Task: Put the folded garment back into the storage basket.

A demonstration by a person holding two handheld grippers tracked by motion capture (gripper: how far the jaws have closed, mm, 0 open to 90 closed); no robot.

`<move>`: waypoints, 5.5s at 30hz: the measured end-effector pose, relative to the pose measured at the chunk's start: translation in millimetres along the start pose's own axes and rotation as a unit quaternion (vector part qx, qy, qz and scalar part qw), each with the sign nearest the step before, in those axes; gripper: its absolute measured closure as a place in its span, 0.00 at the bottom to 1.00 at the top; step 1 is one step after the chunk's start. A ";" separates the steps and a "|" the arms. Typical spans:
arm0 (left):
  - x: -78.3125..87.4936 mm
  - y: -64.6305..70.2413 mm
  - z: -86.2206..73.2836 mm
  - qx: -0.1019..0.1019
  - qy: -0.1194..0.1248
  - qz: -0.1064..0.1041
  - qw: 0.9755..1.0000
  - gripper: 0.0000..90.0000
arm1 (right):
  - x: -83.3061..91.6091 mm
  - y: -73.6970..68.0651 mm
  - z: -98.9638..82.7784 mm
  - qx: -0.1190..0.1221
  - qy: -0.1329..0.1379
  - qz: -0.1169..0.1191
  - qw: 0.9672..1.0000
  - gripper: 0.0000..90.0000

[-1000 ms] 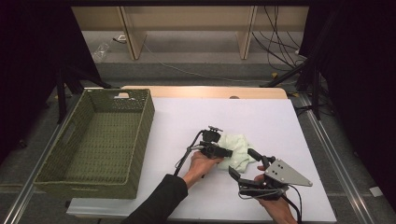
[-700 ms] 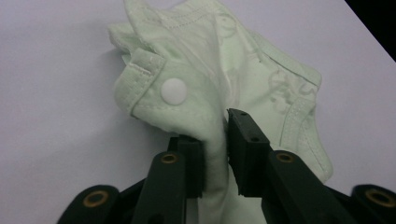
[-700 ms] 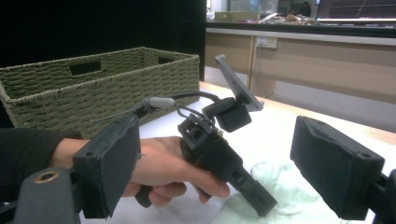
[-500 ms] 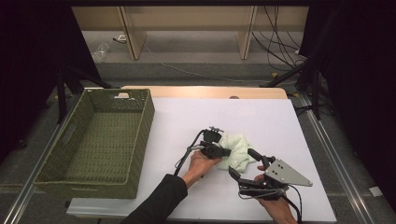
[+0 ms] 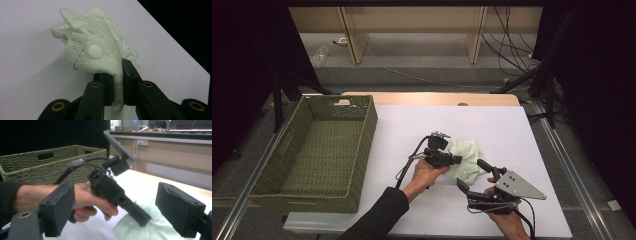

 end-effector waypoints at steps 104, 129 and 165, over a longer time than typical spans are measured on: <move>274.4 -37.5 6.1 -0.019 0.178 0.048 0.983 0.89 | 0.3 -1.9 0.6 0.002 0.000 0.000 1.000 0.19; 315.9 -69.3 -2.6 0.017 0.216 0.073 0.973 0.89 | -0.2 -2.4 0.3 0.002 -0.001 0.001 1.000 0.19; 351.2 -133.9 -38.0 0.069 0.233 0.125 0.962 0.89 | -0.6 -2.8 -0.2 0.002 -0.003 0.002 1.000 0.19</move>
Point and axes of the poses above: each handheld gripper's, and its own axes: x roughly backward along the jaws, z roughly out of its top, y roughly to its right, the point moved 4 cm from there along -x, roughly forward along the jaws, and after that the axes turned 9 degrees about -x, right-handed, at the moved point
